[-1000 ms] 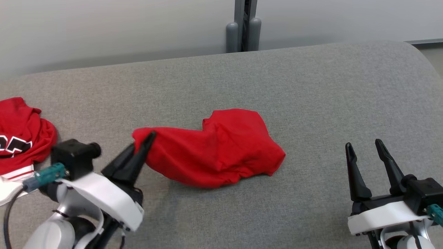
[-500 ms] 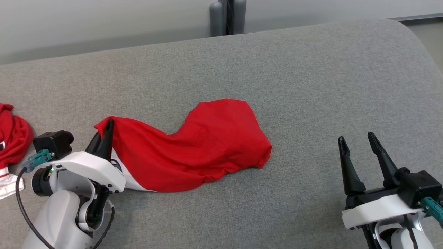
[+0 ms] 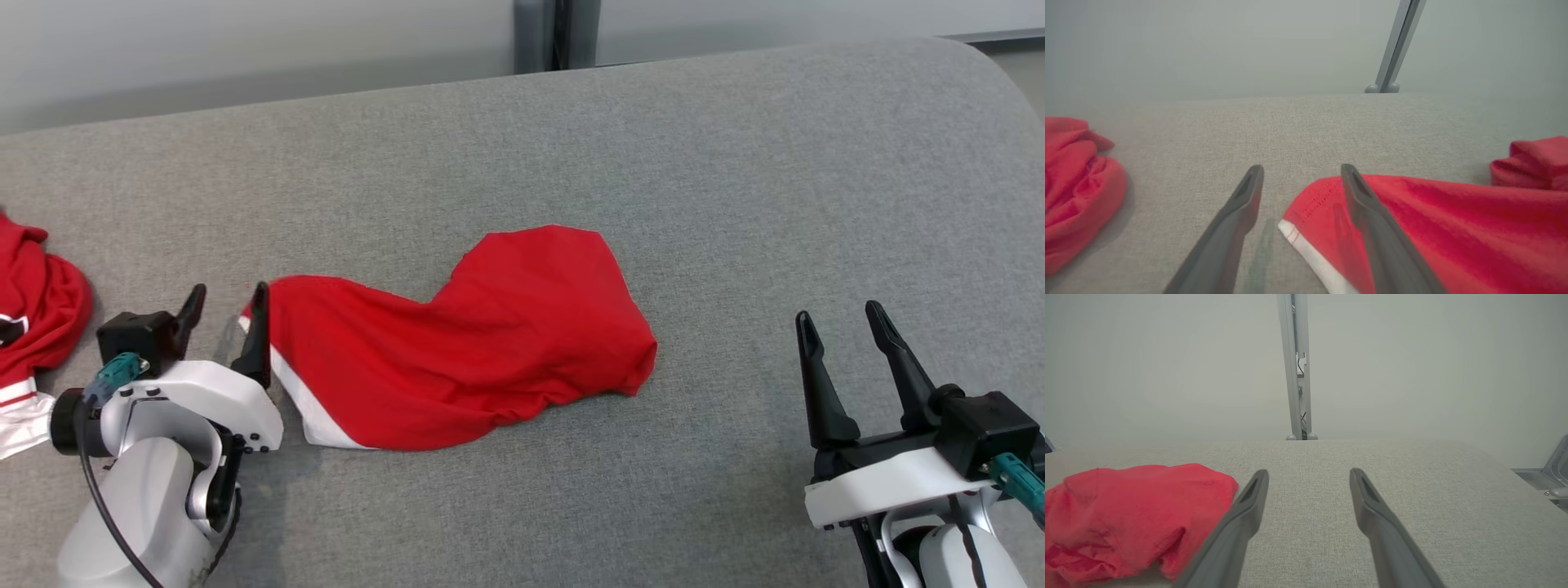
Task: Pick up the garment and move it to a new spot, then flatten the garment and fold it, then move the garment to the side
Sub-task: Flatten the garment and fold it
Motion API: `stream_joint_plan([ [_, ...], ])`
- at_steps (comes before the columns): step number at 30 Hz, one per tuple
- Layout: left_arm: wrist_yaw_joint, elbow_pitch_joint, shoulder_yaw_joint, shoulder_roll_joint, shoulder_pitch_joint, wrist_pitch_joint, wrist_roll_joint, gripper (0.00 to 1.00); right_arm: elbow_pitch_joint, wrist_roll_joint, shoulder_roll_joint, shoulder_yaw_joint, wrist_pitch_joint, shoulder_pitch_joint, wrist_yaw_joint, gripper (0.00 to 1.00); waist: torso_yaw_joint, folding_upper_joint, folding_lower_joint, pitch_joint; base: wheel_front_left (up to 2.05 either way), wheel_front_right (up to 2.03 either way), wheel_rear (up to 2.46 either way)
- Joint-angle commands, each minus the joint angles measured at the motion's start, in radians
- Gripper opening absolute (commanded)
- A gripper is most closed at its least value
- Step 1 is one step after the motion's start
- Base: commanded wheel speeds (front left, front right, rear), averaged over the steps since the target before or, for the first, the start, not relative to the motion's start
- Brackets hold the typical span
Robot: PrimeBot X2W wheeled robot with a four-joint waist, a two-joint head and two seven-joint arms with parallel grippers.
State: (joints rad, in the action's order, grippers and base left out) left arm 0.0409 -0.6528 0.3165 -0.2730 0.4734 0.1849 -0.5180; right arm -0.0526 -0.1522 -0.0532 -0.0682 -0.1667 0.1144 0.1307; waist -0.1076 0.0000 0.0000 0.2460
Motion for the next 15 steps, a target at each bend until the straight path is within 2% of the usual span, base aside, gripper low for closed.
stream_joint_plan([
  [1, 0.017, 0.003, -0.007, -0.010, 0.009, 0.019, 0.009, 1.00, -0.005, -0.004, -0.008, 0.007, -0.008, 0.012, 0.000, 1.00, 0.010, 0.0000, 0.0000, -0.007, 0.00, 0.00, 0.00],
  [7, 0.044, 0.106, -0.050, -0.016, -0.048, 0.066, 0.005, 1.00, -0.005, 0.005, -0.009, 0.014, -0.020, 0.008, 0.000, 1.00, 0.035, 0.0000, 0.0000, -0.035, 0.00, 0.00, 0.00],
  [15, 0.106, 0.423, -0.102, -0.019, -0.216, 0.078, 0.056, 1.00, -0.009, 0.016, -0.007, 0.009, -0.023, -0.006, 0.000, 1.00, 0.057, 0.0000, 0.0000, -0.075, 0.00, 0.00, 0.00],
])
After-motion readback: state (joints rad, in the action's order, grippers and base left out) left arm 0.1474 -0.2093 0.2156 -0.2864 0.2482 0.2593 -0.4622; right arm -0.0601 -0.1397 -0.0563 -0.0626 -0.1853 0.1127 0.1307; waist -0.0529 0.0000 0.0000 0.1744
